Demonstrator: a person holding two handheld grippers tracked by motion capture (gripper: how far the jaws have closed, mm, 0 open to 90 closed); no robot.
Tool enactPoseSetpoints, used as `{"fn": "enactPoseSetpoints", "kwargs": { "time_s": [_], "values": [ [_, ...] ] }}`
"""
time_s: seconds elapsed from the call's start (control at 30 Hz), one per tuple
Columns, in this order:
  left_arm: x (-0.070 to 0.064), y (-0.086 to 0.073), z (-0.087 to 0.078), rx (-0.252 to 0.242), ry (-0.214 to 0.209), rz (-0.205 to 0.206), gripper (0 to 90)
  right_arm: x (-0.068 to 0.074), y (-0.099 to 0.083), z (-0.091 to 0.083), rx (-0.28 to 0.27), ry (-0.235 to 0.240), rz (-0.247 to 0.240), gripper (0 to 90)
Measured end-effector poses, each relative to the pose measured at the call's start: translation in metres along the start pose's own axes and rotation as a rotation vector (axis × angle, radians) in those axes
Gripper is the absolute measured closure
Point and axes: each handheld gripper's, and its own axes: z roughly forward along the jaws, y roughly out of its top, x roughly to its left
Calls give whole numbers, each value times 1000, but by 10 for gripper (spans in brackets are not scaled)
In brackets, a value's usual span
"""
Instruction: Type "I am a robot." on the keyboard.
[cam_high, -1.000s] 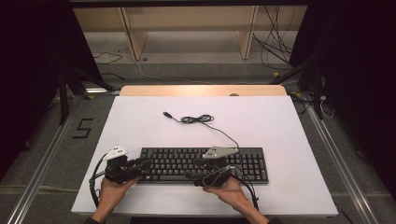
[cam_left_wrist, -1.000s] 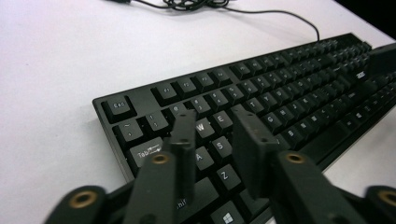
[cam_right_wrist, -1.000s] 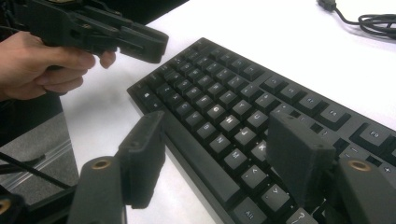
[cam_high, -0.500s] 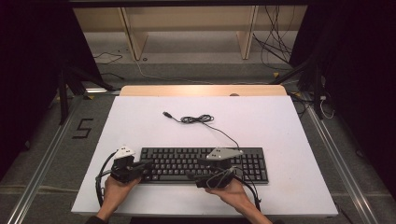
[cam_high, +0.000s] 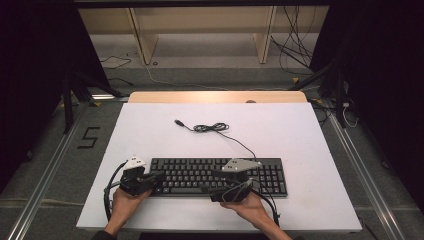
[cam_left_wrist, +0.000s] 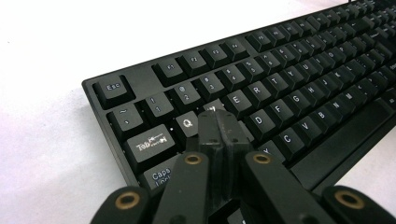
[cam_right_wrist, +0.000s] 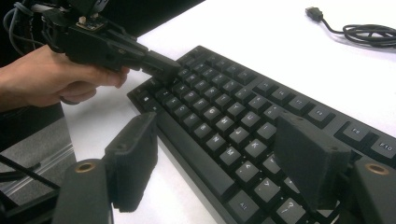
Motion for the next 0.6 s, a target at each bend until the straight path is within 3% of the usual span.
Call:
{"fn": "enactPoseSetpoints", "kwargs": {
  "time_s": [0.33, 0.47, 0.6],
  "values": [
    [1, 0, 3, 34, -6, 0, 890, 1, 0, 1, 4, 0, -3, 315],
    [0, 0, 2, 20, -8, -3, 888, 0, 0, 0, 0, -3, -2, 315],
    [-1, 2, -3, -16, -15, -6, 829, 0, 1, -1, -10, -5, -2, 315]
  ]
}}
